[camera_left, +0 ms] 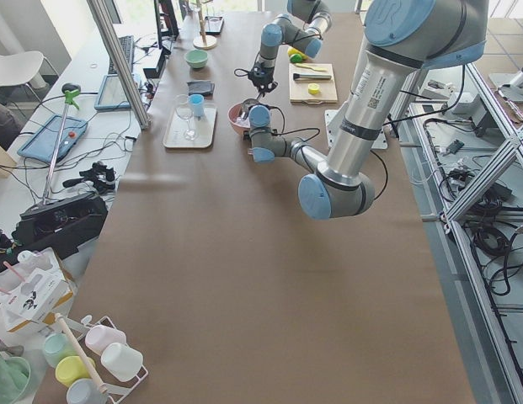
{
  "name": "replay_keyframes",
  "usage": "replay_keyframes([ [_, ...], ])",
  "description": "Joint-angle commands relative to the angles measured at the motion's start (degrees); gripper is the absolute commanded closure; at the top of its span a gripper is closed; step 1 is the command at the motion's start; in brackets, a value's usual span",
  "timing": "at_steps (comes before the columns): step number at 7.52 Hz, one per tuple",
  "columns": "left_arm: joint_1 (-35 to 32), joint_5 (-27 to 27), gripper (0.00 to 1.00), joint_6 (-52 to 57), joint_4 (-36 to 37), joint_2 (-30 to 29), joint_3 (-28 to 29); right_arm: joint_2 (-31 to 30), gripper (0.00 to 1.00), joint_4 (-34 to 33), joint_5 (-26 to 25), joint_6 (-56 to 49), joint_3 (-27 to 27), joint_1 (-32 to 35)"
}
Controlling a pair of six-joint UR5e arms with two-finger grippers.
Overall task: Put ice in cup with scoop
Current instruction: 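Dig the scoop into the ice cubes with the right gripper, left gripper steadying the bowl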
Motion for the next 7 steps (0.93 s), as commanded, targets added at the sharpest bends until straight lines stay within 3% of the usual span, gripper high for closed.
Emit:
replay_keyframes([
  [1,0.00,0.00,0.01,0.00,-0.06,-0.09,0.00,-4.25,1.00,6.98,1.40,3.40,3.47,0.00],
  [3,0.00,0.00,0.01,0.00,-0.06,-0.09,-0.09,-4.88,1.00,8.06,1.84,5.16,5.15,0.00],
  [5,0.00,0.00,0.01,0.00,-0.32,0.00,-0.09,-7.76,1.00,16.00,1.84,7.18,4.02,0.00],
  [7,0.00,-0.09,0.01,0.00,-0.32,0.09,-0.09,-8.48,1.00,17.55,2.19,8.85,4.36,0.00],
])
